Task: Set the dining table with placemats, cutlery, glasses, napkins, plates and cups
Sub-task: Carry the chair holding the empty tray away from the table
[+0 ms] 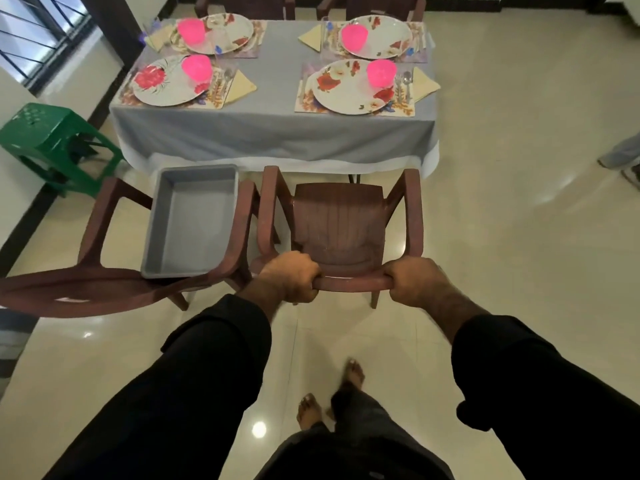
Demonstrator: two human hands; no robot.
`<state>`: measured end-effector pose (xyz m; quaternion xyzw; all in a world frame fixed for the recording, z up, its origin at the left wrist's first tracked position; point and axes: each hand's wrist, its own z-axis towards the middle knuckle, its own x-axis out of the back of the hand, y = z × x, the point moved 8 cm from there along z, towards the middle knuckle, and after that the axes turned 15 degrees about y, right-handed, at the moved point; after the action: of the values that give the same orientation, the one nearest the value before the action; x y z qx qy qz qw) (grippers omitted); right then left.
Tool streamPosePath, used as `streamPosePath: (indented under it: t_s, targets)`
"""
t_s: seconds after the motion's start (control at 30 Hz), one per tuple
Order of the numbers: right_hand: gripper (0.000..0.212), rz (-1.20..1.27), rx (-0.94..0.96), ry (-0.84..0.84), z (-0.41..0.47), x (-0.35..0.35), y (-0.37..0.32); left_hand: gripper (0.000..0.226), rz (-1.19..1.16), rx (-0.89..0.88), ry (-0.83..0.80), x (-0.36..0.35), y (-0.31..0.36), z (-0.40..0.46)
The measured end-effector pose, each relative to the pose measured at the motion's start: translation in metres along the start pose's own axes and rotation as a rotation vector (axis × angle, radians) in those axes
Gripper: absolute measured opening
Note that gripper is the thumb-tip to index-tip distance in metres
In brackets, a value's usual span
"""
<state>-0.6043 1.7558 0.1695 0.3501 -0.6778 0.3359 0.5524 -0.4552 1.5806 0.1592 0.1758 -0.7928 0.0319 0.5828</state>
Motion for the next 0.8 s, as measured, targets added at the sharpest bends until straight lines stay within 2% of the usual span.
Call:
streamPosePath:
  t_s: [0.27, 0.63, 0.8]
  targets:
    - [0.029, 0.003, -0.055, -0.049, 0.044, 0.010, 0.024, 0.016, 0.004, -0.008, 0.010, 0.014, -0.010, 0.056]
    - [0.032, 0.003, -0.068, -0.076, 0.052, 0.007, 0.023, 0.029, 0.013, -0.026, -0.033, 0.013, -0.023, 0.061]
    - [0.046, 0.014, -0.083, -0.114, 0.050, 0.003, 0.022, 0.026, 0.016, 0.033, 0.007, 0.014, -0.042, 0.050]
